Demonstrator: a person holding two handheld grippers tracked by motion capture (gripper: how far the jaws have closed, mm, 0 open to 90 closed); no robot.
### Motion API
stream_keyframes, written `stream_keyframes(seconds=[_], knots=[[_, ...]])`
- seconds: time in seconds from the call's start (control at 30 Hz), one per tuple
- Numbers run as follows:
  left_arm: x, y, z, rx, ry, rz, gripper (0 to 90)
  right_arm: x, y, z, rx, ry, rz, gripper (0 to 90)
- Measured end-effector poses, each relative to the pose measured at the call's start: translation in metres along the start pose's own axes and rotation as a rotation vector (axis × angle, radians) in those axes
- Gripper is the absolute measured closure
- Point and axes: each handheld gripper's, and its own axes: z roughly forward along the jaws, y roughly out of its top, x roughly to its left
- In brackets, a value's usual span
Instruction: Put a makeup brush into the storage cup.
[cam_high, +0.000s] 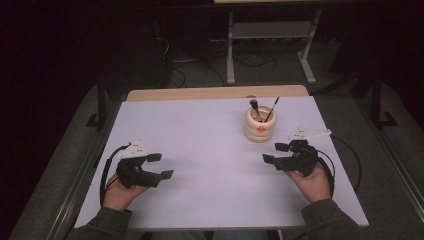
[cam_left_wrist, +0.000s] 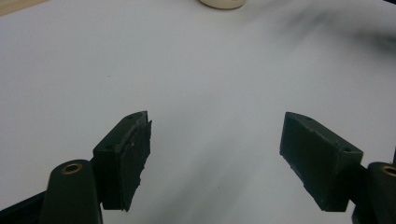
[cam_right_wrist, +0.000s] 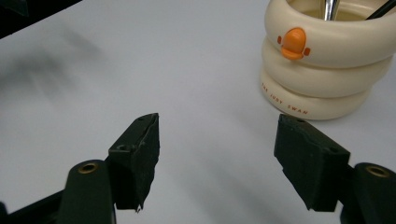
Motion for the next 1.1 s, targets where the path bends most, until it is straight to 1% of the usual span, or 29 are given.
stream_keyframes(seconds=[0.2, 0.23, 0.27, 0.4, 0.5, 0.57, 0.63, 0.7, 0.73, 0.77, 0.8, 0.87, 0.97, 1.0, 1.03, 1.07, 1.1], knots=[[0.000, 0.000, 0.001, 0.001, 0.000, 0.002, 24.0, 0.002, -0.006, 0.000, -0.011, -0.007, 0.001, 28.2], [0.000, -0.001, 0.001, 0.002, 0.000, -0.002, 24.0, 0.003, -0.006, 0.001, -0.006, -0.006, 0.002, 27.7], [0.000, -0.001, 0.001, 0.004, 0.000, -0.001, 24.0, 0.003, -0.007, 0.001, -0.009, -0.009, -0.005, 27.6], [0.000, -0.001, 0.001, 0.003, 0.001, 0.000, 23.9, 0.005, -0.010, 0.001, -0.014, -0.003, -0.003, 26.6], [0.000, -0.001, 0.000, 0.007, 0.001, 0.003, 23.9, 0.007, -0.012, 0.001, -0.017, -0.012, -0.005, 24.3], [0.000, -0.002, 0.001, 0.008, -0.002, 0.000, 23.9, 0.009, -0.014, 0.001, -0.022, -0.008, 0.000, 24.4], [0.000, -0.003, 0.001, 0.011, -0.004, -0.001, 23.8, 0.011, -0.016, 0.001, -0.028, -0.003, -0.010, 24.0], [0.000, -0.004, 0.002, 0.011, -0.003, 0.000, 23.7, 0.014, -0.017, 0.001, -0.021, -0.004, -0.005, 23.2], [0.001, -0.004, 0.002, 0.012, -0.003, 0.001, 23.6, 0.014, -0.019, 0.002, -0.028, -0.005, -0.013, 22.3], [0.001, -0.004, 0.002, 0.011, -0.004, 0.003, 23.6, 0.016, -0.020, 0.002, -0.021, -0.002, 0.000, 21.9], [0.001, -0.005, 0.002, 0.011, -0.005, 0.003, 23.6, 0.015, -0.022, 0.003, -0.029, -0.002, -0.011, 21.8], [0.001, -0.005, 0.002, 0.011, -0.007, -0.003, 23.5, 0.016, -0.024, 0.003, -0.025, -0.001, -0.015, 21.6], [0.001, -0.006, 0.003, 0.016, -0.009, 0.002, 23.2, 0.017, -0.027, 0.004, -0.031, 0.002, -0.017, 19.9], [0.000, -0.006, 0.004, 0.017, -0.013, -0.003, 23.1, 0.018, -0.028, 0.003, -0.024, 0.001, -0.004, 19.6], [0.000, -0.006, 0.004, 0.021, -0.015, -0.002, 23.0, 0.017, -0.030, 0.004, -0.029, 0.003, -0.015, 19.3], [0.000, -0.007, 0.005, 0.022, -0.015, 0.005, 22.9, 0.018, -0.030, 0.004, -0.030, 0.003, -0.013, 19.0], [-0.001, -0.007, 0.006, 0.022, -0.017, 0.001, 22.8, 0.019, -0.031, 0.003, -0.026, 0.001, -0.014, 18.4]])
